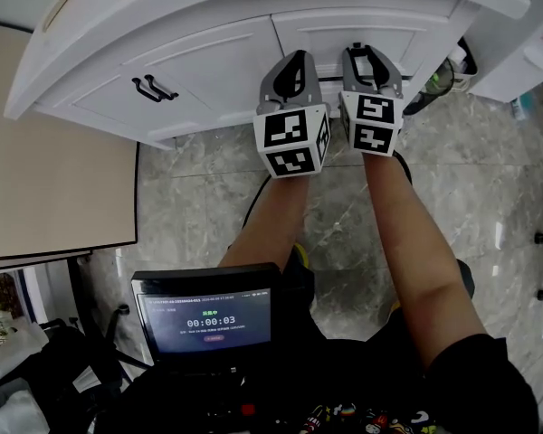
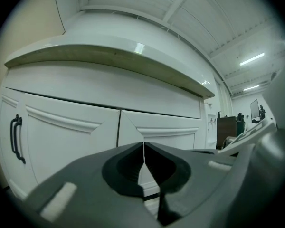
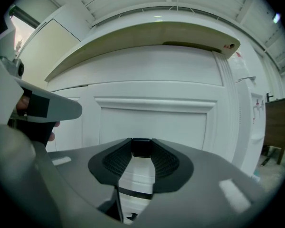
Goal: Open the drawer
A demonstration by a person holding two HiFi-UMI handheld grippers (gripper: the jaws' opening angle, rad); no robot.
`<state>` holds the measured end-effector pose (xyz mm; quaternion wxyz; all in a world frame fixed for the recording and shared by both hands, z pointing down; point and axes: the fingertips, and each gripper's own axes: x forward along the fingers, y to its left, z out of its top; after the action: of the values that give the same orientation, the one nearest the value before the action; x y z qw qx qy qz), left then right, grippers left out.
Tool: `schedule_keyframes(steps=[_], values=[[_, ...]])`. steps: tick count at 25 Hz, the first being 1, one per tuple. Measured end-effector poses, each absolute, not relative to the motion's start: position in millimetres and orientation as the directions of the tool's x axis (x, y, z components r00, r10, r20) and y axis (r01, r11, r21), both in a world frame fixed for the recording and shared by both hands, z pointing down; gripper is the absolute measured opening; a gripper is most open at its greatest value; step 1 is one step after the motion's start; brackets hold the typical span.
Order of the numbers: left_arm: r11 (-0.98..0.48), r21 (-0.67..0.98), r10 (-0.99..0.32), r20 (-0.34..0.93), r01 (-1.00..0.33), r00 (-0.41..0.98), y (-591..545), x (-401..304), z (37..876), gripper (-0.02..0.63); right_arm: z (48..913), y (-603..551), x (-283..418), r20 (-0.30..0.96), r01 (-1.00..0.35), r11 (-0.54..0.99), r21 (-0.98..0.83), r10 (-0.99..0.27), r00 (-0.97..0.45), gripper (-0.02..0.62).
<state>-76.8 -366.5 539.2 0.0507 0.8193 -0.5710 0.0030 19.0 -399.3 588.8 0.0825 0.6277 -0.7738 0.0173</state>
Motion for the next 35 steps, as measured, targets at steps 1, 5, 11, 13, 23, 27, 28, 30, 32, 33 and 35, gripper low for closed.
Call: schedule_keyframes(steps=[1, 5, 11, 13, 23, 27, 28, 30, 32, 33, 35], values=[[-0.341, 0.078, -0.936, 0.06, -0.937, 0.346, -366, -78, 539, 0.002, 589, -400, 20, 0.148, -0.976, 0.206, 0.077, -0.97, -0.193, 0.135], [-0.335, 0.075, -0.939, 0.056, -0.939, 0.339, -366, -78, 542, 0.002, 590, -398, 21, 0.138, -0.974, 0.211, 0.086, -0.97, -0.198, 0.143], [-0.315, 0.08, -0.947, 0.039, -0.946, 0.318, -365, -81, 549, 0.001, 591, -399, 22, 0.13, -0.973, 0.21, 0.094, -0.972, -0.197, 0.144], [-0.308, 0.088, -0.949, 0.045, -0.947, 0.313, -364, -82, 551, 0.002, 591, -399, 22, 0.137, -0.974, 0.211, 0.085, -0.971, -0.199, 0.143], [-0.298, 0.083, -0.953, 0.027, -0.951, 0.301, -350, -88, 536, 0.0, 592, -382, 26, 0.15, -0.978, 0.198, 0.061, -0.971, -0.187, 0.141], [-0.287, 0.085, -0.957, 0.024, -0.954, 0.289, -338, -88, 532, 0.0, 590, -368, 27, 0.155, -0.975, 0.214, 0.06, -0.967, -0.203, 0.141], [-0.284, 0.084, -0.958, 0.023, -0.955, 0.287, -333, -86, 532, 0.0, 590, -364, 27, 0.155, -0.975, 0.216, 0.06, -0.967, -0.204, 0.141], [-0.281, 0.082, -0.959, 0.023, -0.956, 0.284, -322, -83, 531, 0.0, 589, -353, 28, 0.156, -0.974, 0.221, 0.057, -0.965, -0.21, 0.141], [-0.277, 0.083, -0.96, 0.025, -0.957, 0.28, -311, -79, 531, 0.0, 589, -341, 27, 0.163, -0.972, 0.23, 0.052, -0.962, -0.219, 0.141], [-0.275, 0.085, -0.96, 0.028, -0.958, 0.278, -306, -77, 531, 0.0, 590, -334, 27, 0.168, -0.97, 0.236, 0.05, -0.96, -0.225, 0.141], [-0.271, 0.091, -0.961, 0.038, -0.958, 0.275, -295, -73, 530, 0.0, 590, -322, 27, 0.179, -0.968, 0.249, 0.043, -0.955, -0.237, 0.141]])
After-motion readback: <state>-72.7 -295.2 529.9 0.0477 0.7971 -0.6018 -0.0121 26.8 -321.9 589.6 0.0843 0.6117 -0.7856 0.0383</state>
